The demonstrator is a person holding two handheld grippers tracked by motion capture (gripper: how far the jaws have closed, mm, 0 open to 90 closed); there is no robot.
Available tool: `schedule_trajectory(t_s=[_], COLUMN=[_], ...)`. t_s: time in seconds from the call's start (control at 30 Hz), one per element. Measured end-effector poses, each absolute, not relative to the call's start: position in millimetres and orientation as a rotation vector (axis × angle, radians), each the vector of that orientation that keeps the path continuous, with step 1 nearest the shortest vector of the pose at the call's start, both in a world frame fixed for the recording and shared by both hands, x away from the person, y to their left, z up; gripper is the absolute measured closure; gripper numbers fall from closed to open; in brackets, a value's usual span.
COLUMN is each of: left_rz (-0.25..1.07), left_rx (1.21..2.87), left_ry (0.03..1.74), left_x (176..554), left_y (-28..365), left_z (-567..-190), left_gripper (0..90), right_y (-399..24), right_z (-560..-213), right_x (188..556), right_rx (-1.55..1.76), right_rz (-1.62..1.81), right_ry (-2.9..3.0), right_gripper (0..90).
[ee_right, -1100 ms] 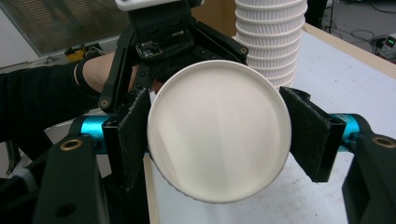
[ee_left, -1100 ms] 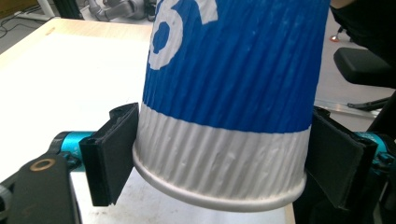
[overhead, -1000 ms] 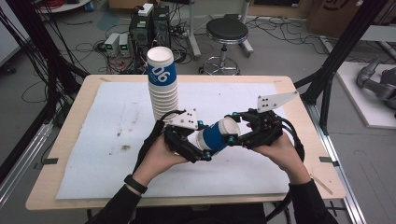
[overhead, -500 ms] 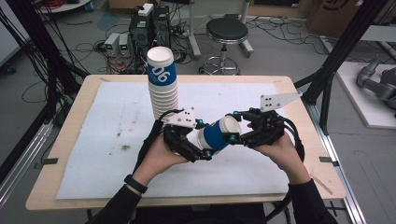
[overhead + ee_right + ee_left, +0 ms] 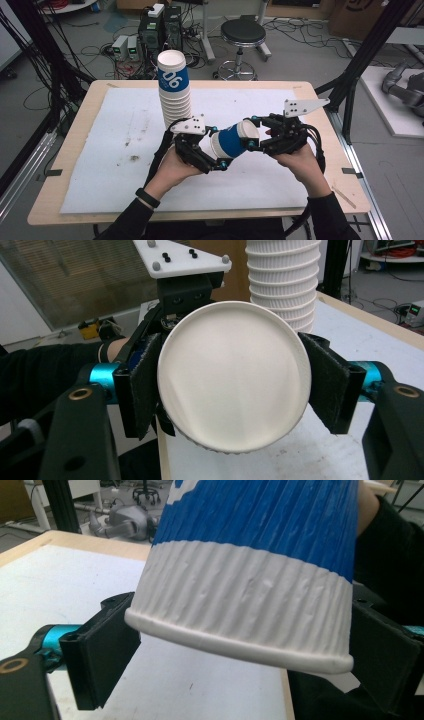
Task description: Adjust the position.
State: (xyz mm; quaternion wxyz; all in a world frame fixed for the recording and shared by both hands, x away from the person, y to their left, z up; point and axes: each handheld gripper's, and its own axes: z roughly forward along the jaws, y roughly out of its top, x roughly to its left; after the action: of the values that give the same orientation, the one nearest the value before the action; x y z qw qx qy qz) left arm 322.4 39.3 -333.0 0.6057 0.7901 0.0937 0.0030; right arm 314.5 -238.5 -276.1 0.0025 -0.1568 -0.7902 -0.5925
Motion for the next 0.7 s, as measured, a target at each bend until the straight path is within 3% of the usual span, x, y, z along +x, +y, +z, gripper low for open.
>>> schedule_trajectory(t_s=[0.17,0.7], left_rz=[0.019,0.062], left_rx=[1.802,1.877], left_ry=[0.192,0.159], left_x=[322,319], left_y=[45,49], left_z=[-330,-321], left_gripper=[15.4,17.4], right_y=[-238,-238], right_z=[-276,-278], right_x=[315,315], right_rx=[-0.481,-0.423], right_rz=[-1.871,-1.862], right_ry=[-2.462,-2.471], right_gripper=[30.5,28.4])
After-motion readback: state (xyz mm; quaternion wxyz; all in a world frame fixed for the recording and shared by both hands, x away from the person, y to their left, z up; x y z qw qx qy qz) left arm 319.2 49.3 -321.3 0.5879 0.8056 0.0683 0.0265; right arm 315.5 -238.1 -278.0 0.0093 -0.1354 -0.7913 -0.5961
